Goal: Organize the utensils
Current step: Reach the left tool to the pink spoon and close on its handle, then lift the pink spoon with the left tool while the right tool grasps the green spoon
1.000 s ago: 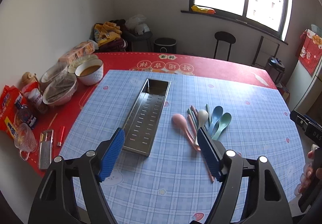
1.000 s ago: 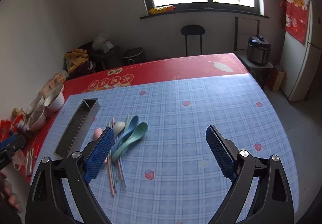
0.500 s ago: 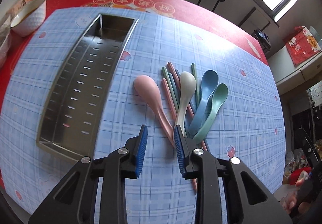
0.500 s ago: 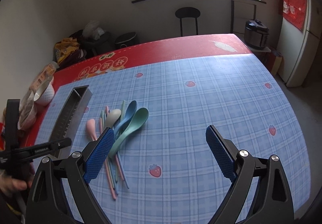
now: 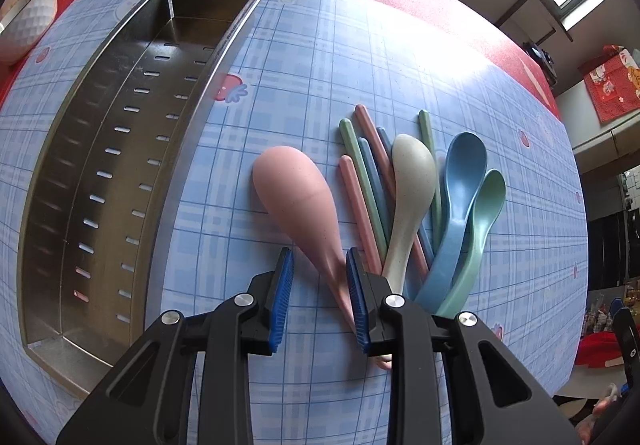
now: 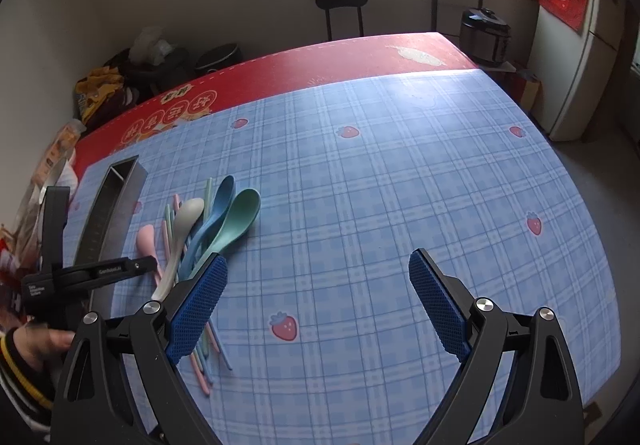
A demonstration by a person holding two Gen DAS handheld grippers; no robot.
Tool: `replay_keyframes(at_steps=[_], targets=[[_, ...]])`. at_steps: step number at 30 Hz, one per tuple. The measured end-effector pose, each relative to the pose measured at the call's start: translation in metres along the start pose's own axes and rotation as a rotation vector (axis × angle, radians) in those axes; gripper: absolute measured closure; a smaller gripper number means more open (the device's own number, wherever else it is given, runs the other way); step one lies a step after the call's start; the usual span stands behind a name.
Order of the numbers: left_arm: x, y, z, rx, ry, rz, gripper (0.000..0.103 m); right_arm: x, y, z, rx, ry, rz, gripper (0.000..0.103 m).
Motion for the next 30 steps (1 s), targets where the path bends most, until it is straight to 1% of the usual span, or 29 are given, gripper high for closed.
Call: replay_keyframes(at_steps=[2,4,5,6,8,9,13,15,17,18,21,25,26,27,29,30], targets=[[0.001,-0.004,-0.002,0.025,-0.012,-0.01,0.079,0.001,0.0,-0.002,0.005,0.001,0.004,0.014],[0.005,-0.007,-0.011,0.058,0.019,-0.013,0.087,0.001,0.001,-0.004,0.009,0.004,0.006,0.014],[0.007,-0.008,-0.016,0.079,0.026,-0.009,0.095,0.0,0.0,-0.005,0.011,0.006,0.005,0.014],[0.011,-0.01,-0.024,0.112,0.02,-0.008,0.096,-0.001,0.0,-0.007,0.014,0.009,0.004,0.014],[0.013,-0.013,-0.034,0.179,-0.004,-0.017,0.096,-0.003,0.0,-0.012,0.024,0.014,0.002,0.014],[0.015,-0.013,-0.037,0.192,-0.005,-0.017,0.097,-0.003,0.001,-0.014,0.031,0.016,0.002,0.014],[0.019,-0.009,-0.04,0.2,0.01,-0.022,0.096,-0.004,0.003,-0.023,0.059,0.016,0.006,0.014],[0.018,-0.007,-0.04,0.221,0.014,-0.033,0.096,-0.003,0.005,-0.026,0.074,0.01,0.01,0.014],[0.017,-0.007,-0.04,0.221,0.008,-0.026,0.097,-0.001,0.006,-0.028,0.089,-0.001,0.018,0.014],[0.016,-0.007,-0.04,0.222,-0.006,-0.028,0.097,0.0,0.007,-0.028,0.093,-0.006,0.022,0.014],[-0.004,-0.003,-0.034,0.239,-0.012,-0.076,0.097,0.005,0.011,-0.026,0.082,-0.021,0.034,0.014],[-0.03,0.0,-0.033,0.253,0.007,-0.112,0.097,0.018,0.022,-0.016,0.043,-0.058,0.085,0.014],[-0.036,0.002,-0.032,0.249,0.012,-0.117,0.097,0.022,0.024,-0.012,0.029,-0.07,0.095,0.018],[-0.041,0.003,-0.032,0.243,0.016,-0.121,0.097,0.026,0.026,-0.006,0.011,-0.082,0.111,0.032],[-0.053,0.008,-0.027,0.229,0.03,-0.133,0.097,0.037,0.031,0.004,-0.019,-0.102,0.138,0.038],[-0.059,0.01,-0.026,0.225,0.034,-0.143,0.097,0.042,0.032,0.01,-0.033,-0.12,0.143,0.044]])
Point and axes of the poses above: each gripper's, at about its wrist camera, not at the fingertips, and x roughly the way its jaws point, z to its left, y to its underside, the point moved 6 cm from there along x, roughly the way its jaws point, and after that the axes turned 7 degrees about -z, right-handed, at the moved point
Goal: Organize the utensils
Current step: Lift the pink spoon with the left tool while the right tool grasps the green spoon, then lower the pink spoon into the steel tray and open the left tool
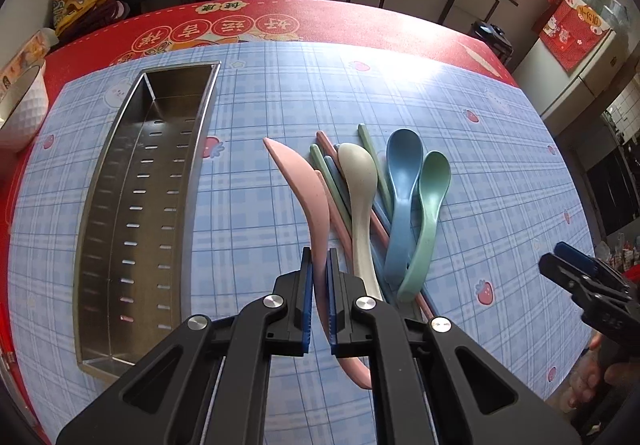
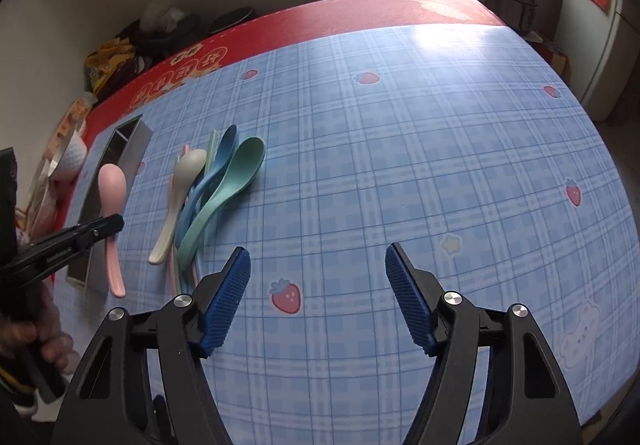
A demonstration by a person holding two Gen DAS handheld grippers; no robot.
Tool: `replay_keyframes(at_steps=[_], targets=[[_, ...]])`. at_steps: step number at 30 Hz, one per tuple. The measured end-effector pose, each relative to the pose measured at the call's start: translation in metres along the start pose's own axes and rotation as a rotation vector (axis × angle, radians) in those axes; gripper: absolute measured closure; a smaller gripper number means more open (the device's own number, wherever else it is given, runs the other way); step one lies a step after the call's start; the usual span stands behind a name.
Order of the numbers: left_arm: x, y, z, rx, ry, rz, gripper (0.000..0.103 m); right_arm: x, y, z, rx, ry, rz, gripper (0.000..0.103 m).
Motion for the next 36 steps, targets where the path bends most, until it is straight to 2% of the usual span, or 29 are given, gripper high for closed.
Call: replay_keyframes(at_steps=[3,5,9,12,19,25,26,30,36], targets=[[-0.019,0.005,0.009,-0.01,0.002,-0.033,0.097,0.021,-0.003,0.017,-0.052,-0.046,0.015,0.061],[-0.029,0.006,0.012,-0.022,0.006,-0.056,0.097,0.036,-0.008,0.026,-0.04,-0.099,0.023,0.066],[-0.043,0.006,0.016,-0.024,0.006,-0.097,0.097,0.065,-0.018,0.042,0.106,-0.216,0.059,0.067],[-0.048,0.009,0.021,-0.022,-0.002,-0.109,0.097,0.079,-0.022,0.053,0.185,-0.246,0.073,0.067],[-0.055,0.009,0.035,-0.031,-0.015,-0.123,0.097,0.103,-0.016,0.067,0.242,-0.231,0.129,0.072],[-0.054,0.011,0.041,-0.031,-0.012,-0.114,0.097,0.113,-0.013,0.072,0.272,-0.238,0.142,0.084],[-0.053,0.011,0.041,-0.032,-0.011,-0.111,0.097,0.112,-0.013,0.072,0.271,-0.239,0.142,0.089],[-0.052,0.011,0.045,-0.047,-0.012,-0.104,0.097,0.108,-0.012,0.072,0.281,-0.235,0.122,0.095],[-0.047,0.012,0.044,-0.053,-0.009,-0.087,0.097,0.095,-0.008,0.06,0.283,-0.22,0.088,0.096]])
Point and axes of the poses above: each gripper's, at about its wrist camera, not at the fingertips, and x roughly the way its jaws point, z to its left, y to its underside, the point moved 6 cm from there along x, roughly the way its jaws point, and after that the axes turned 7 degrees about -z, right-handed, at the moved point
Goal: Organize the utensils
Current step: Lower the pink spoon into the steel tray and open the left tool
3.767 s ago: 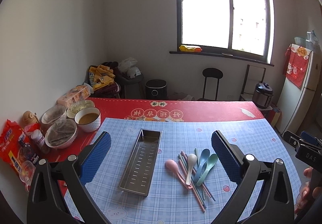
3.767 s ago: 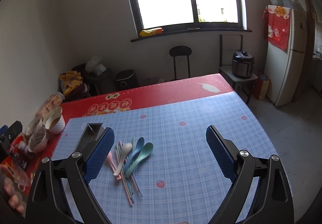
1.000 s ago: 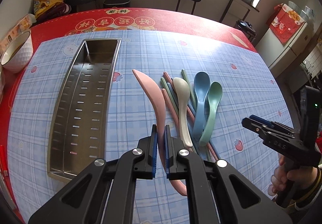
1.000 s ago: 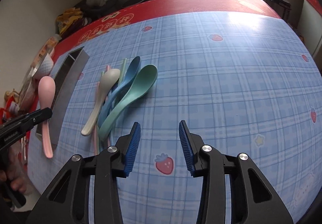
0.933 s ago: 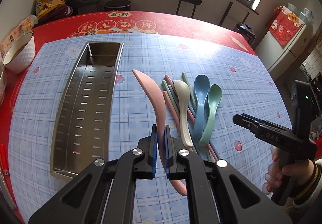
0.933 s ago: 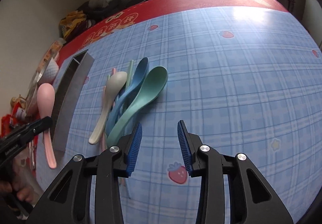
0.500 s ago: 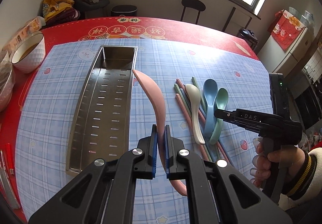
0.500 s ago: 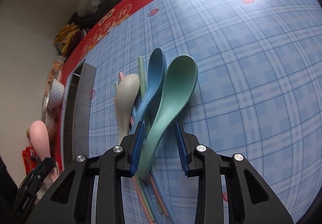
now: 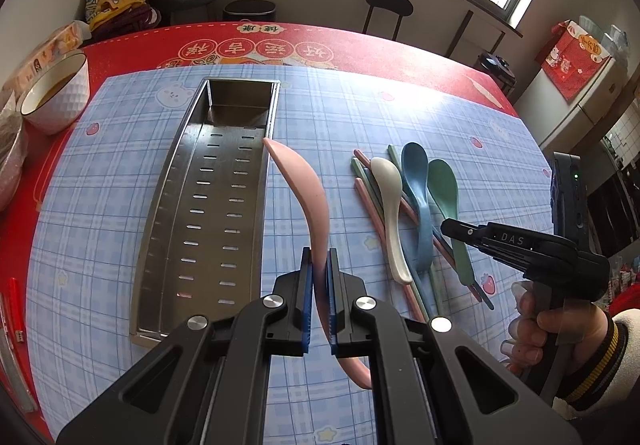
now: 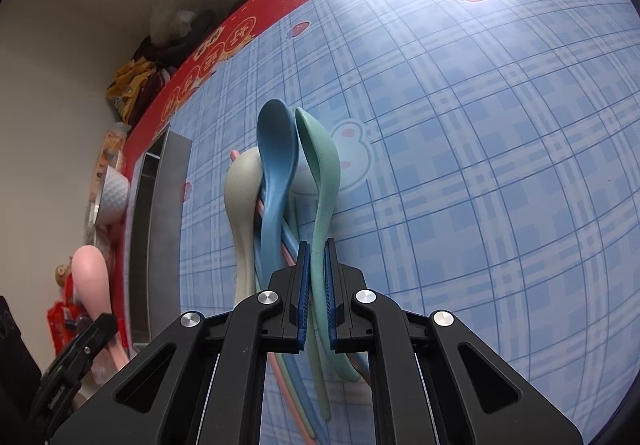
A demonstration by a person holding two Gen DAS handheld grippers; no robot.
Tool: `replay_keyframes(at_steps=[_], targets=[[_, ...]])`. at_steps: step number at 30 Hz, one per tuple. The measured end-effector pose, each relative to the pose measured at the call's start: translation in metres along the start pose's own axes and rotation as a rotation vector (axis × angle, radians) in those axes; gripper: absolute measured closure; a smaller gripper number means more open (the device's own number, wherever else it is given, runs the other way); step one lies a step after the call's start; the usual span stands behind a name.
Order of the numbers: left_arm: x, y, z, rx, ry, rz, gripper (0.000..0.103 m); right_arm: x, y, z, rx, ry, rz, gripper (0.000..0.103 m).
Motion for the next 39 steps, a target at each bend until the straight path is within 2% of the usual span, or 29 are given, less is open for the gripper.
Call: replay_keyframes(at_steps=[8,14,18,23,29,39], targets=[[0.008,0.0,-0.003,-0.001,0.005,0.025,0.097,-0.034,-0.017,-0.016,-0.012,0.04,-0.122,0.096],[0.012,-0.005,-0.001,0.0,0.017,0.034,0.097,-0.043,-0.014,-0.036,0.005,0.089,-0.132,0.096],[0.016,-0.018,0.013,-0.02,0.028,0.04,0.097,-0.048,-0.013,-0.041,0.002,0.102,-0.144,0.096],[0.03,-0.049,0.036,0.019,0.004,0.04,0.097,-0.06,-0.015,-0.044,-0.011,0.115,-0.176,0.096],[0.075,-0.079,0.06,0.042,0.044,0.128,0.097,-0.07,-0.016,-0.056,0.0,0.152,-0.193,0.096],[0.134,-0.088,0.074,0.103,0.047,0.241,0.097,-0.081,-0.009,-0.079,0.042,0.216,-0.199,0.096]])
Point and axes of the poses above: each gripper's, at about its wrist camera, not at the fingertips, and x roughly the way its jaws point, z to its left, y to its underside, the point moved 6 cm from there along x, roughly the way its jaws point, and after that the axes turned 7 degrees about -z, right-handed, at the moved point
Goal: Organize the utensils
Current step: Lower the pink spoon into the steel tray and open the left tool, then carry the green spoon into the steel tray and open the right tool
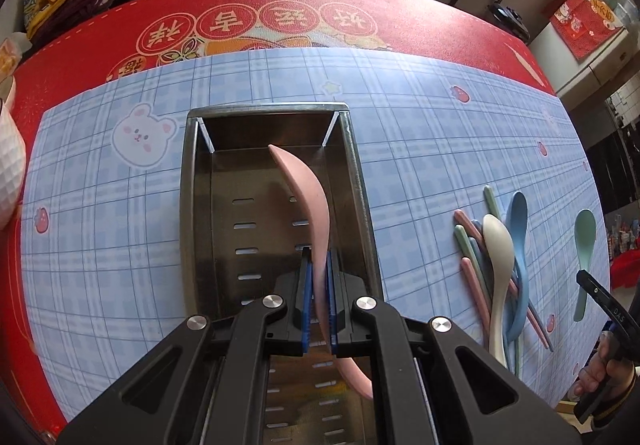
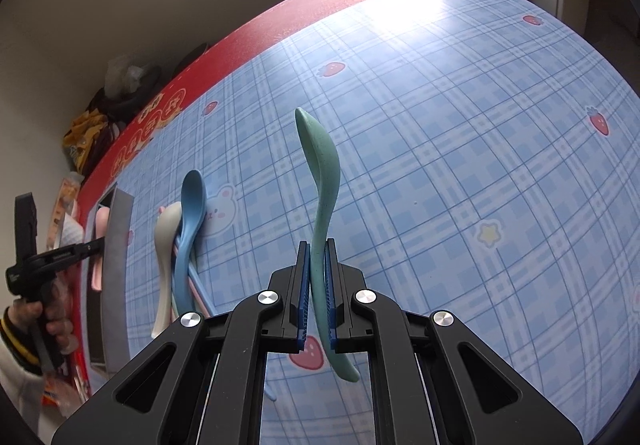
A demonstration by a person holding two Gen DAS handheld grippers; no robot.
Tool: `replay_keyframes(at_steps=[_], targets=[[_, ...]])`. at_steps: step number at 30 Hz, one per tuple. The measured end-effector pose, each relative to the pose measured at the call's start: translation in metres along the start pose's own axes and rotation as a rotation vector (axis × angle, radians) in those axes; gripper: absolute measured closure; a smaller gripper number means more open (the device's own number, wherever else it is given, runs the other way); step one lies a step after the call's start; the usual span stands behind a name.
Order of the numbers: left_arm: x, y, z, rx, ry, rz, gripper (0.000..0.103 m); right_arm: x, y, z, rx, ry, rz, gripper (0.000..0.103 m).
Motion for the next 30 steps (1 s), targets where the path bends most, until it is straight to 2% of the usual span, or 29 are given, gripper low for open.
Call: replay_keyframes(at_steps=[7,14,19,27,30], targets=[[0.013,-0.007,-0.001,0.041,-0.011,0.02,0.096,-0.002,0.002,0.0,0.0,0.01,0.002,0.096],[-0.016,-0.008,-0.005,0.048,-0.06,-0.048,0.088,-0.011,-0.001,0.005,-0.021,-0.02,-0.008,0.096],[-0.056,0.005,-0.011,0.022,-0.12,-0.124,0.078,-0.022,-0.007,0.006,-0.036,-0.066,-0.021,0.096],[-0.129,0.055,-0.031,-0.054,-0.251,-0.252,0.046,-0.031,-0.004,0.025,-0.143,-0.168,-0.012,0.096],[-0.146,0.076,-0.037,-0.091,-0.264,-0.274,0.041,-0.032,0.005,0.04,-0.183,-0.183,0.012,0.096]])
Point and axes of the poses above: each gripper's, at about its wrist camera, not at the fingertips, and x roughly the way its jaws point, z to its left, y to its underside, the point moved 6 cm from there along x, roughly the way its jaws point, and after that the axes turned 7 degrees about -z, right-handed, at the moved point
